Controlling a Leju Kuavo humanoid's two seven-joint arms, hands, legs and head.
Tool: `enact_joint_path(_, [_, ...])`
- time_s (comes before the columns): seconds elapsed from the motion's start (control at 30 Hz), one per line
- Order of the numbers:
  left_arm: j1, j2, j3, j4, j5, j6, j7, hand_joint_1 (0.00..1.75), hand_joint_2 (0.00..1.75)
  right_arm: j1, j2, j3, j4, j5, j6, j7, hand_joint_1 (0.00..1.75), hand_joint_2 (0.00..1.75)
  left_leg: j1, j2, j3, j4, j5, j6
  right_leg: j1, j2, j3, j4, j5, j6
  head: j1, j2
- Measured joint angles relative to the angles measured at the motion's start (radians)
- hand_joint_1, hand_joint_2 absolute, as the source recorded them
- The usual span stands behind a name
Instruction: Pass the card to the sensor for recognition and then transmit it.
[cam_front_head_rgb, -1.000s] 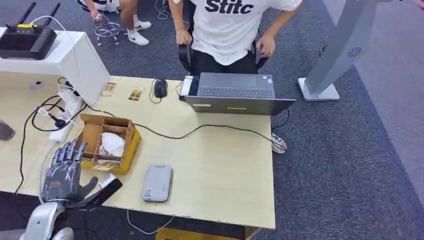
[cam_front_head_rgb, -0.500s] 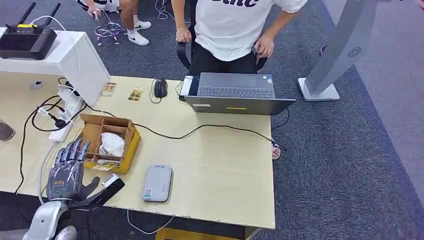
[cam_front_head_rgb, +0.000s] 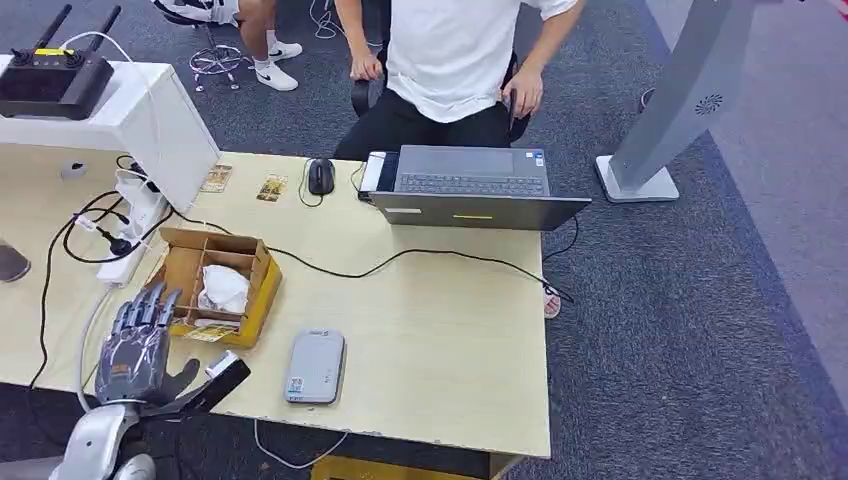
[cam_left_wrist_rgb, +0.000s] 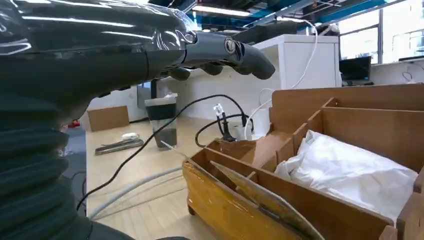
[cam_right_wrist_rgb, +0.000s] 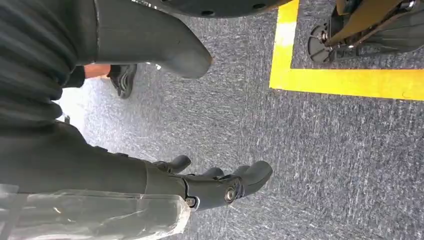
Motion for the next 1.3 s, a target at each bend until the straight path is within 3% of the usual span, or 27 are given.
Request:
enact_joint_path(0.63, [-0.043, -0.003, 0.000, 0.067, -0.010, 0.037, 0.005, 0.00, 1.75, 0.000, -0.002, 0.021, 0.000, -0.001, 0.000, 0.000, 0.00, 1.75, 0.000, 0.000, 0.000, 0.000, 0.000, 0.000, 0.000, 0.000, 0.000, 0.000, 0.000, 0.000, 0.000, 0.000])
enact_joint_path(0.83, [-0.043, -0.009, 0.000, 0.073, -0.006, 0.037, -0.006, 0.09, 1.75, 0.000, -0.002, 0.024, 0.000, -0.001, 0.000, 0.000, 0.00, 1.75, 0.000, 0.000, 0.000, 0.000, 0.000, 0.000, 0.000, 0.000, 0.000, 0.000, 0.000, 0.000, 0.000, 0.000])
enact_joint_path(0.9, [-0.043, -0.010, 0.000, 0.073, -0.003, 0.037, -0.012, 0.35, 1.75, 0.000, -0.002, 0.024, 0.000, -0.001, 0.002, 0.000, 0.00, 1.75, 0.000, 0.000, 0.000, 0.000, 0.000, 0.000, 0.000, 0.000, 0.000, 0.000, 0.000, 0.000, 0.000, 0.000])
enact_joint_path(1.03, [-0.044, -0.014, 0.000, 0.079, 0.009, 0.037, -0.032, 0.44, 1.75, 0.000, -0.002, 0.028, 0.000, 0.000, 0.003, -0.002, 0.00, 1.75, 0.000, 0.000, 0.000, 0.000, 0.000, 0.000, 0.000, 0.000, 0.000, 0.000, 0.000, 0.000, 0.000, 0.000])
enact_joint_path(1.07, [-0.044, -0.015, 0.000, 0.081, 0.015, 0.037, -0.039, 0.72, 1.75, 0.000, -0.002, 0.029, 0.000, 0.000, 0.003, -0.003, 0.00, 1.75, 0.000, 0.000, 0.000, 0.000, 0.000, 0.000, 0.000, 0.000, 0.000, 0.000, 0.000, 0.000, 0.000, 0.000])
enact_joint_path(1.1, [-0.044, -0.015, 0.000, 0.084, 0.019, 0.037, -0.045, 1.12, 1.75, 0.000, -0.002, 0.030, 0.000, 0.000, 0.003, -0.003, 0.00, 1.75, 0.000, 0.000, 0.000, 0.000, 0.000, 0.000, 0.000, 0.000, 0.000, 0.000, 0.000, 0.000, 0.000, 0.000])
enact_joint_path(1.17, [-0.046, -0.016, 0.000, 0.089, 0.026, 0.037, -0.054, 1.41, 1.75, 0.000, -0.002, 0.034, 0.000, 0.000, 0.003, -0.003, 0.00, 1.75, 0.000, 0.000, 0.000, 0.000, 0.000, 0.000, 0.000, 0.000, 0.000, 0.000, 0.000, 0.000, 0.000, 0.000])
enact_joint_path(1.3, [-0.049, -0.019, 0.000, 0.098, 0.037, 0.037, -0.066, 1.41, 1.75, -0.001, -0.002, 0.044, 0.000, 0.000, 0.002, -0.003, 0.00, 1.75, 0.000, 0.000, 0.000, 0.000, 0.000, 0.000, 0.000, 0.000, 0.000, 0.000, 0.000, 0.000, 0.000, 0.000])
